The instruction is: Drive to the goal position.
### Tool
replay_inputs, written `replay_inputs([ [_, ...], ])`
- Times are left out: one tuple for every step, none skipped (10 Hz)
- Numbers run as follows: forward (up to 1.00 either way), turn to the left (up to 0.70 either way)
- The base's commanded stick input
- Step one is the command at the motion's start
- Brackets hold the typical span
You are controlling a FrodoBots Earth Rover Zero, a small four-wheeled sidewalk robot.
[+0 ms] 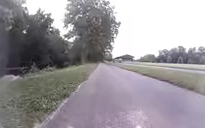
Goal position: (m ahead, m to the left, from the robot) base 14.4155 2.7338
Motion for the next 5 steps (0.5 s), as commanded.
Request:
replay_inputs([
  [0.7,0.0],
  [0.7,0.0],
  [0.7,0.0],
  [0.7,0.0],
  [0.7,0.0],
])
